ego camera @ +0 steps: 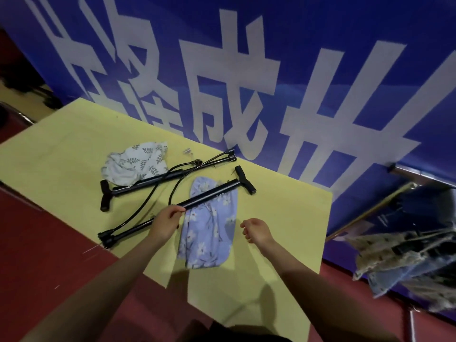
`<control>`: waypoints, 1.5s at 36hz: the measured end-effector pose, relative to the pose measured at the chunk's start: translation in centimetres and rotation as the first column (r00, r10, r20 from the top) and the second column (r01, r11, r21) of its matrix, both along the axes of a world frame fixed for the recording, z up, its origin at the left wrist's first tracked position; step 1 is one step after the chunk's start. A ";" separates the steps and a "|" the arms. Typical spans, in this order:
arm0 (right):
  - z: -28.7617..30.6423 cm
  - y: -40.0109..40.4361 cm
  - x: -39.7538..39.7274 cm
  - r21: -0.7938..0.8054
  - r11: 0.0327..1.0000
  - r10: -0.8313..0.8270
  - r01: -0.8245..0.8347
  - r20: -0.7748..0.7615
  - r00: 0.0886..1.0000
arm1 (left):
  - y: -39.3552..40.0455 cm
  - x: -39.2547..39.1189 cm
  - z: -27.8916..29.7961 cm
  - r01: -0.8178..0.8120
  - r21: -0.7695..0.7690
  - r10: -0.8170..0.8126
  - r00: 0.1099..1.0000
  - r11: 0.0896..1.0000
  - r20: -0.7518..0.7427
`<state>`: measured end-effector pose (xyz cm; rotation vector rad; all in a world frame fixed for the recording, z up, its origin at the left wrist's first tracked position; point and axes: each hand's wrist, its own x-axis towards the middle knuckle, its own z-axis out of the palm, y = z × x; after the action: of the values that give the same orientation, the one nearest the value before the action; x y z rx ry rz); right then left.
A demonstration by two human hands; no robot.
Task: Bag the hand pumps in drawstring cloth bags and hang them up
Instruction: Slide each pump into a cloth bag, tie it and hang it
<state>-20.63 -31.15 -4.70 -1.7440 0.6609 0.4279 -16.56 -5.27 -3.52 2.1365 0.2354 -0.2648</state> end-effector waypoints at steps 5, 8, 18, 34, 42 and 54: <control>-1.9 1.0 1.9 -0.182 0.982 0.029 -0.038 -0.056 0.998 | 1.8 4.2 -2.5 0.253 0.251 -0.238 0.967 0.934 -0.088; -2.2 2.7 2.8 -0.250 0.967 0.027 -0.057 -0.121 0.992 | 2.0 6.4 -3.3 0.378 0.361 -0.357 0.925 0.853 -0.125; -3.0 9.1 5.0 -0.451 0.874 0.006 -0.180 -0.362 0.932 | 3.0 11.0 -5.9 0.708 0.494 -0.611 0.697 0.505 -0.375; 2.8 11.9 4.5 -0.005 0.778 -0.624 0.628 0.104 0.774 | 5.7 13.1 -5.4 0.799 0.198 -0.769 0.601 0.568 -0.218; 3.2 10.6 2.6 -0.010 0.754 -0.655 0.657 0.072 0.752 | 5.0 11.2 -4.9 0.764 0.199 -0.745 0.644 0.613 -0.177; 3.2 8.0 -2.2 0.017 0.691 -0.722 0.723 -0.025 0.691 | 3.2 6.7 -5.1 0.745 0.248 -0.743 0.659 0.620 -0.122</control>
<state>-22.83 -23.17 -1.45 -1.3050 1.2810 -0.1125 -9.90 -2.09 -8.63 2.4132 -0.6972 -0.7625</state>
